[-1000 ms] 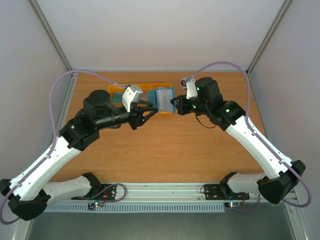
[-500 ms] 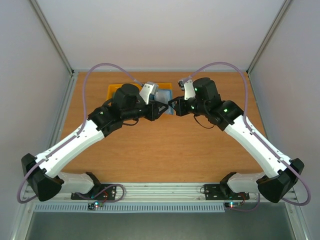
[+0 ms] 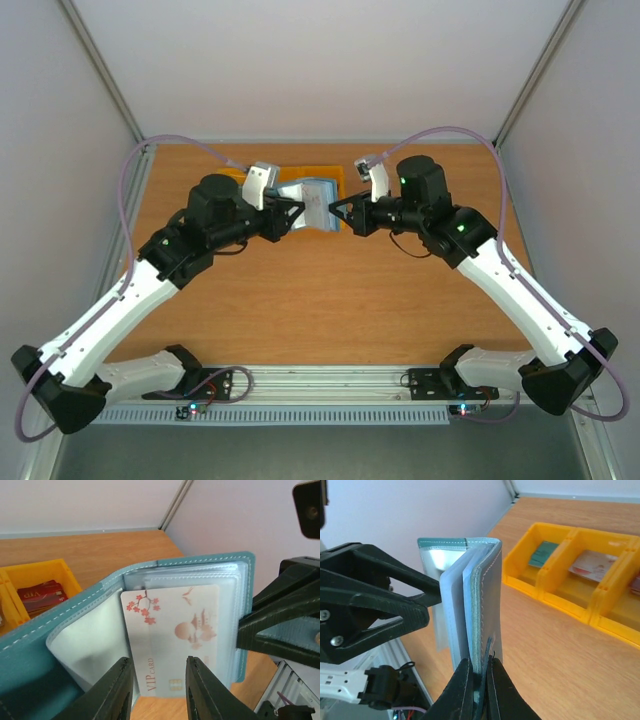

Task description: Take the credit cards out of the card holder

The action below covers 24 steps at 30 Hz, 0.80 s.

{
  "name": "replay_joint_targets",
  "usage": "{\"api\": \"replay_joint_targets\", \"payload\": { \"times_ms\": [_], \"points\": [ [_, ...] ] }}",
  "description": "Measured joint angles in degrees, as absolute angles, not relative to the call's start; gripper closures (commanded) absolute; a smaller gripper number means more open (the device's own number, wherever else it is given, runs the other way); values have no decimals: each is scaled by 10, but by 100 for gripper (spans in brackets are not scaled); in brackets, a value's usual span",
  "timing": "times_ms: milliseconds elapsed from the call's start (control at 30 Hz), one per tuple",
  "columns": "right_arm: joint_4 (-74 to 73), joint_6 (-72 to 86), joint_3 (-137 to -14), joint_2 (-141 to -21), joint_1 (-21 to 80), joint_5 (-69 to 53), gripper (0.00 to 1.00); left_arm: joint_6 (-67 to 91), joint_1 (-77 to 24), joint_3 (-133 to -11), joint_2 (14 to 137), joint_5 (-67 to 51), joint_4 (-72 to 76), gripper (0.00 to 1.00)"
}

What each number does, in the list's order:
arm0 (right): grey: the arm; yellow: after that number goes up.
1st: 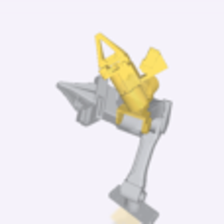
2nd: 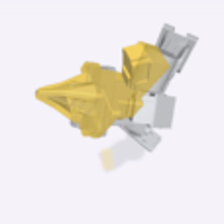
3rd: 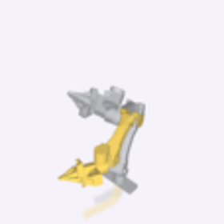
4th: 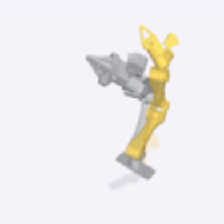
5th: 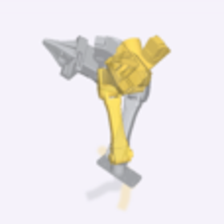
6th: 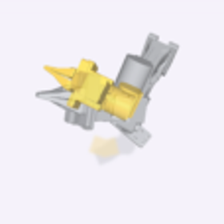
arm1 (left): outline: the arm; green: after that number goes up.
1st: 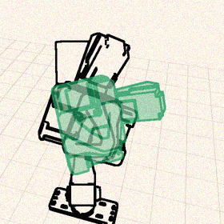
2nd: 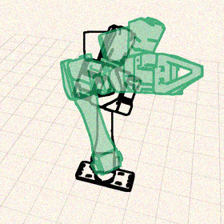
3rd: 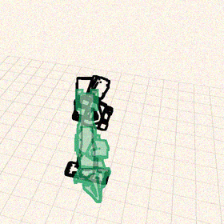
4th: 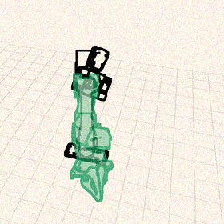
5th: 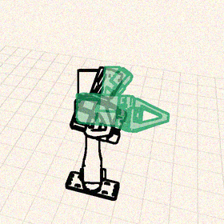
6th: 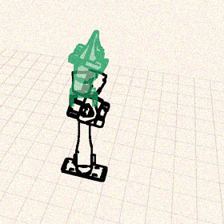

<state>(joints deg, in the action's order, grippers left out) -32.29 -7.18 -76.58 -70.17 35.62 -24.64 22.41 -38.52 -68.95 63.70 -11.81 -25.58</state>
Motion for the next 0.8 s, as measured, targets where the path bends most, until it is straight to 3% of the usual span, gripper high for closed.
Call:
{"api": "replay_joint_targets", "payload": {
  "times_ms": [167, 400, 800],
  "points": [
    [-295, -76, -756, -696, 352, -301, 99, 210, -379, -667, 603, -113, -260, 67],
    [-243, -81, -733, -682, 345, -387, 99, 206, -363, -640, 554, -143, -258, 53],
    [-181, -86, -711, -666, 340, -494, 99, 227, -338, -619, 518, -237, -229, 45]
  ]
}}
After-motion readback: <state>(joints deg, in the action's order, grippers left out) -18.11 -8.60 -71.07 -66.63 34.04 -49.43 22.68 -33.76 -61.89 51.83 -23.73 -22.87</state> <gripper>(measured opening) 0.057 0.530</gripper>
